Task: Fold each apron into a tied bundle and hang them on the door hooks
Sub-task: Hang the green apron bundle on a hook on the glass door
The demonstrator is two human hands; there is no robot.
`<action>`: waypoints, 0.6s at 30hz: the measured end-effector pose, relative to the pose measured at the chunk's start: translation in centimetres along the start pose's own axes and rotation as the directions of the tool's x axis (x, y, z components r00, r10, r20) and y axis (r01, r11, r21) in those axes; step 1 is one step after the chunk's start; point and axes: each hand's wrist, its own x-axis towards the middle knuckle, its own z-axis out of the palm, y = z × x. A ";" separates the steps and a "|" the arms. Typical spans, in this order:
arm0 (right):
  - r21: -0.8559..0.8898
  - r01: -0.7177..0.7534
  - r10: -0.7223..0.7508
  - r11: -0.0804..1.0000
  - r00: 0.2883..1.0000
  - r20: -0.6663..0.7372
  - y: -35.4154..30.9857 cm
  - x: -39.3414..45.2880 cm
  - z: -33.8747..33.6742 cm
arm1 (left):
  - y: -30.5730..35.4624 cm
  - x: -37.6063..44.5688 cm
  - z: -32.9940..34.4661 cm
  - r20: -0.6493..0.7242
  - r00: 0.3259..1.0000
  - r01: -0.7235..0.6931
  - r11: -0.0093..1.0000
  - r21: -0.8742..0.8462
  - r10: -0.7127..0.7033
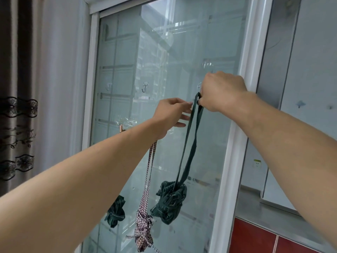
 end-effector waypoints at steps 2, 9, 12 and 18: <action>0.063 0.025 -0.019 0.998 0.994 -0.107 0.2 0.5 0.3 | 0.0 -0.3 -0.6 0.069 0.998 0.004 0.999 0.034 -0.006; 0.153 0.052 -0.028 0.987 0.988 -0.153 0.2 0.9 0.8 | -1.8 -2.1 -1.5 0.315 0.944 0.033 0.979 0.202 -0.097; 0.187 0.068 -0.043 0.980 0.990 -0.137 0.1 0.5 0.9 | -2.9 -2.7 -1.1 0.318 0.941 0.032 0.966 0.256 -0.116; 0.199 0.079 -0.053 0.977 0.989 -0.135 0.1 -0.3 0.9 | -5.4 -5.0 -1.0 0.508 0.807 -0.102 0.774 0.625 -0.303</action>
